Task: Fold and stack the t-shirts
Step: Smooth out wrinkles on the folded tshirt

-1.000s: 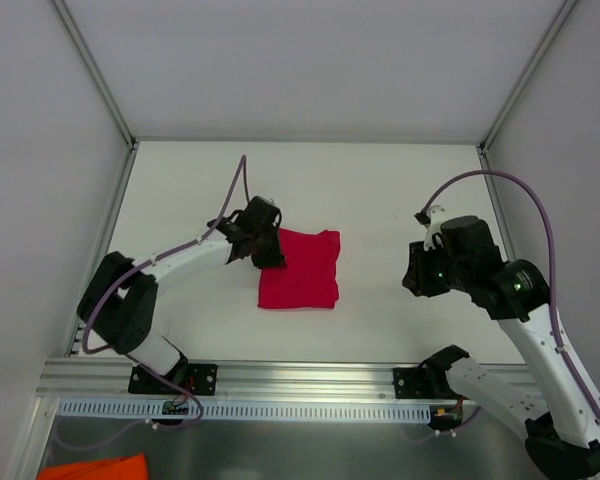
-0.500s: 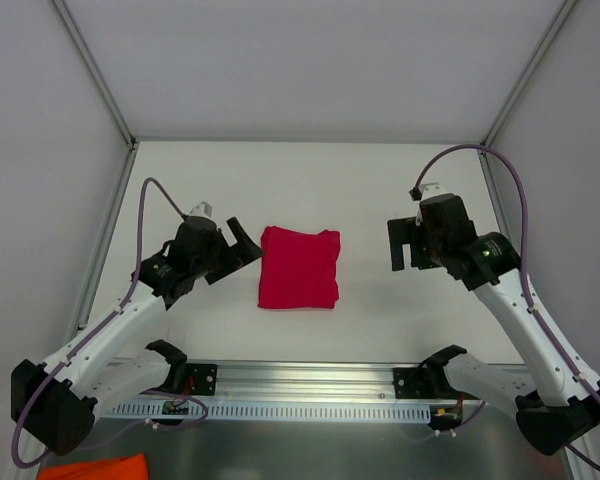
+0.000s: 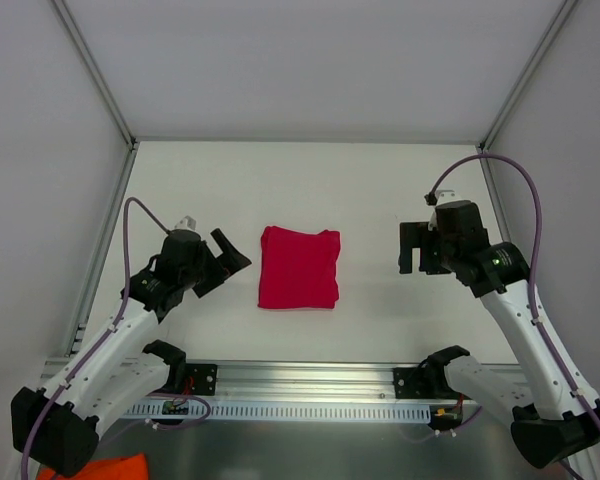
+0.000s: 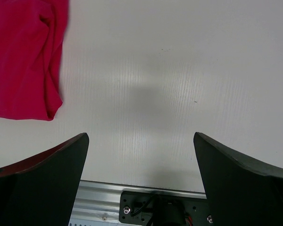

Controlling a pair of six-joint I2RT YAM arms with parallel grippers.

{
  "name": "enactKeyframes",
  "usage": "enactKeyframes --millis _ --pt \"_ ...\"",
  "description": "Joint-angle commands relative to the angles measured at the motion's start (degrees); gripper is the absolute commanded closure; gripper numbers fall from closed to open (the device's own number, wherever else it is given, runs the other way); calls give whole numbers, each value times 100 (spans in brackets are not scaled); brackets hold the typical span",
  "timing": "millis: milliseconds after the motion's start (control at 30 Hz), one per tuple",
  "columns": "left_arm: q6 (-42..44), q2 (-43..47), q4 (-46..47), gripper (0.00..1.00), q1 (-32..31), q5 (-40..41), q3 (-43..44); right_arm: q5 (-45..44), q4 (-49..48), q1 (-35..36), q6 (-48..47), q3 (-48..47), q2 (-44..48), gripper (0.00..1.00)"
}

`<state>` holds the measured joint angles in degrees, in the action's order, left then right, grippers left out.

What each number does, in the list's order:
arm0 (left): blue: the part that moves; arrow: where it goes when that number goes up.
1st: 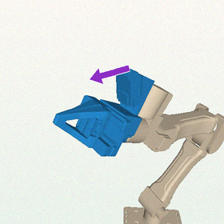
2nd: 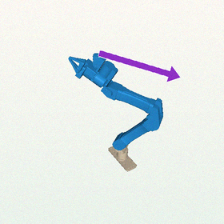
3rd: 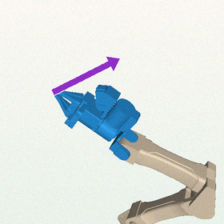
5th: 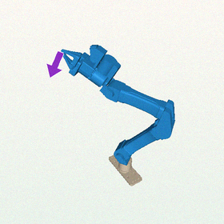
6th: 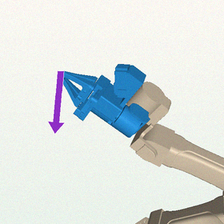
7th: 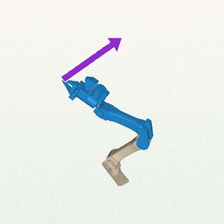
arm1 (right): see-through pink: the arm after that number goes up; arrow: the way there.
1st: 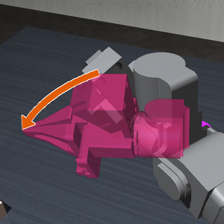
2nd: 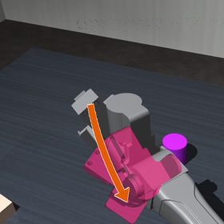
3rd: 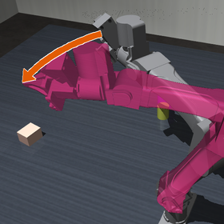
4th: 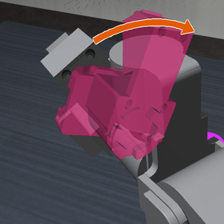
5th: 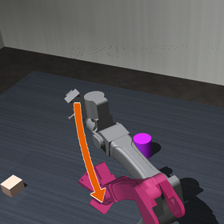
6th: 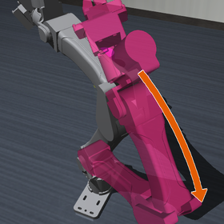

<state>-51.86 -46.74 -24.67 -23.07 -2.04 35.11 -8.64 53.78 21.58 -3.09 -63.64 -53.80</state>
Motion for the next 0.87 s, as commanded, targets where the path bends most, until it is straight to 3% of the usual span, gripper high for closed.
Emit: enactKeyframes --millis 0,267,833 --pt "70 86 155 1 223 -339 -4 152 -113 -110 98 1 151 0" --pt "211 16 304 1 803 -938 -31 170 -61 -146 256 -166 133 0" --pt "422 -160 296 1 1147 -1246 145 337 -166 -154 520 -369 46 0"
